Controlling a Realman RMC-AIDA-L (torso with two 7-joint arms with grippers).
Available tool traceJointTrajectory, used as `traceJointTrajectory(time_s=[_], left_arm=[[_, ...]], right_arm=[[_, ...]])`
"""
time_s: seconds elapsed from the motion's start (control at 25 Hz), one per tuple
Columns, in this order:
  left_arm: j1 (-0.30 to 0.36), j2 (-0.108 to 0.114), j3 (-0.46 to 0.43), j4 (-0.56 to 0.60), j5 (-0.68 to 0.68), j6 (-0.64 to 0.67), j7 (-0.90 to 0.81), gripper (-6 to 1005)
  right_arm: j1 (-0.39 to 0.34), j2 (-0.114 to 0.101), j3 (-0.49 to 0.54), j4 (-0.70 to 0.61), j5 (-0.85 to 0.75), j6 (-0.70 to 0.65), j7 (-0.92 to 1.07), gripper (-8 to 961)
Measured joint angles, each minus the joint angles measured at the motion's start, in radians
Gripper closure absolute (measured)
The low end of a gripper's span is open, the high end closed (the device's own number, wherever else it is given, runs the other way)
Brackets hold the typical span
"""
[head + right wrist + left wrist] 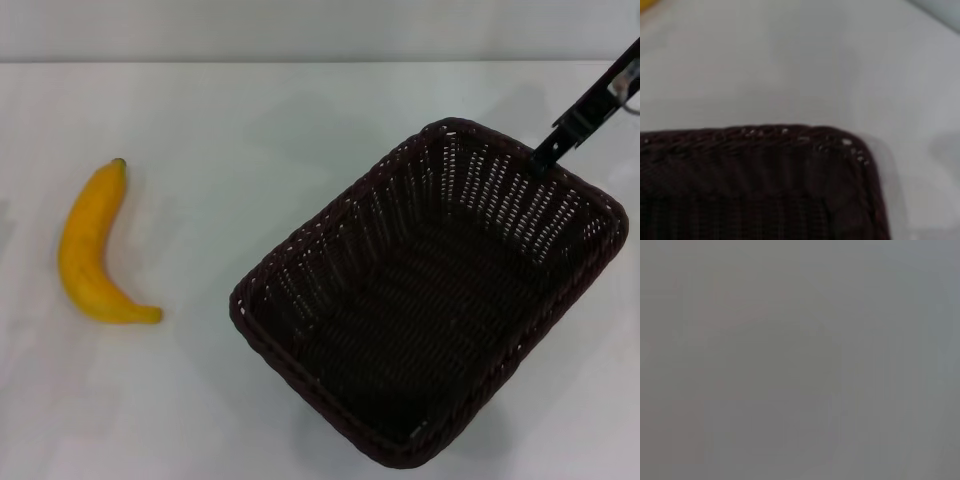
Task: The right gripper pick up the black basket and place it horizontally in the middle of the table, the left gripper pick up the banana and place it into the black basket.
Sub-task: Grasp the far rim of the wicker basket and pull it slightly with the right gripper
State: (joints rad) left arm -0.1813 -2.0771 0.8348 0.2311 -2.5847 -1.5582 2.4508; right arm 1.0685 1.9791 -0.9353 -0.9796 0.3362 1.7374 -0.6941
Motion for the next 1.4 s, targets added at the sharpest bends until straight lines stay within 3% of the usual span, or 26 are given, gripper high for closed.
traceJointTrajectory(time_s=[0.32,0.72,1.0,1.4], left_arm=[[-0.003,0.000,0.002,-0.001,0.001,0.000,0.003,111],[-0.011,0.001,0.003,-0.003,0.002,0.009,0.004,111],[-0.015,0.002,0.002,-0.003,0.002,0.011,0.007,111],[-0.015,0.002,-0.003,-0.002,0.001,0.009,0.015,112]], right_arm=[[0.042,0.029,-0.041,0.100,-0.055,-0.073,0.030,265],[0.078,0.032,-0.124,0.236,-0.060,-0.148,0.055,269],[0.089,0.035,-0.182,0.253,-0.058,-0.168,0.071,272],[0.105,0.035,-0.192,0.255,-0.059,-0.153,0.106,663]])
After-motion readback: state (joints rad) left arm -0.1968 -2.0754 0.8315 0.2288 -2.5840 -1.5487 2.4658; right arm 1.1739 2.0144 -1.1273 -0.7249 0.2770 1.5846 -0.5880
